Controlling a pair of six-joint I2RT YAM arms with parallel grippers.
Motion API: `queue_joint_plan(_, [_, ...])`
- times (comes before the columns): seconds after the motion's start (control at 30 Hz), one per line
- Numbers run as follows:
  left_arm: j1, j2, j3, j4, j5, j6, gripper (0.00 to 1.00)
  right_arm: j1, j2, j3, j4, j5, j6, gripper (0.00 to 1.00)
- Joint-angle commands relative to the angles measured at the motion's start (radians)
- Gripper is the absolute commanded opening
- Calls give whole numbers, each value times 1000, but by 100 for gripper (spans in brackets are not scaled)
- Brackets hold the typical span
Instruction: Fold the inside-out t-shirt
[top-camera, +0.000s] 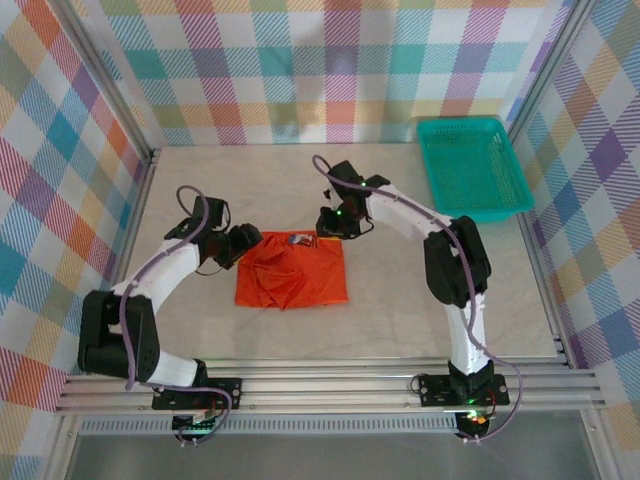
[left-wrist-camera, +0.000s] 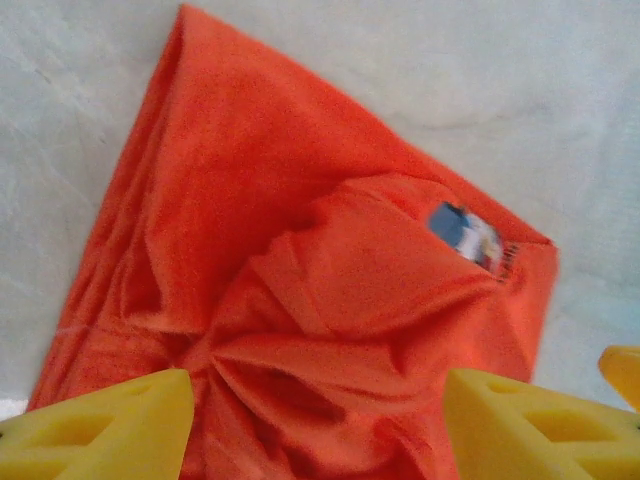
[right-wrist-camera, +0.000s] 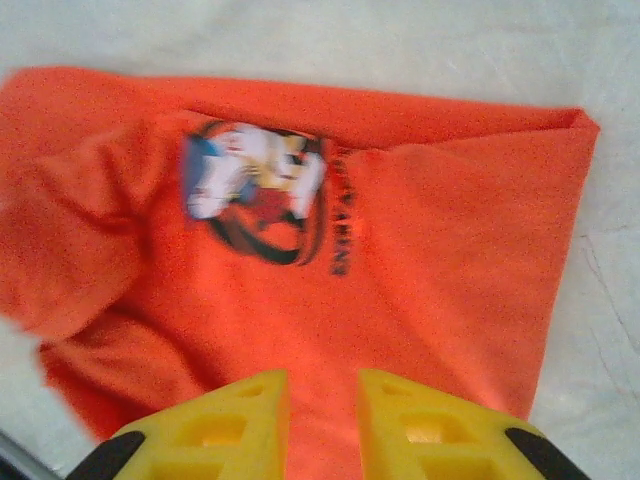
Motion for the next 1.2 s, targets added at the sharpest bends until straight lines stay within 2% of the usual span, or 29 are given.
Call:
queue_joint_plan(0.0, [-3, 102, -6, 65, -47, -18, 67, -17, 55, -52, 67, -55, -8, 20])
queue_joint_plan(0.13, [-12, 281, 86, 84, -41, -2, 66, -33, 46, -183, 122, -43, -2, 20])
queue_joint_plan(0.3, [-76, 472, 283, 46, -23, 26, 66, -16, -41, -386, 184, -43, 60, 17])
queue_joint_plan(0.47, [-128, 657, 557, -33, 63, 87, 67, 126, -252, -593, 205, 52, 213, 15])
queue_joint_plan(0.57, [-137, 707, 725, -134, 134, 152, 69, 208, -370, -618, 236, 69, 283, 18])
queue_joint_plan(0.7, [-134, 600, 830, -240, 96, 224, 73, 175, -464, -578, 186, 132, 231, 23])
queue_joint_plan(0.8, [-135, 463, 806, -274, 38, 237, 74, 109, -441, -550, 199, 116, 134, 22])
queue_joint_plan(0.9, [-149, 290, 659, -232, 2, 207, 74, 57, -385, -524, 216, 64, 90, 17])
queue_joint_plan(1.03, [-173, 65, 353, -52, 12, 114, 74, 39, -340, -509, 238, 13, 84, 16])
queue_joint_plan(1.17, [-169, 27, 254, -68, -103, 133, 75, 48, -342, -539, 262, -49, 132, 22])
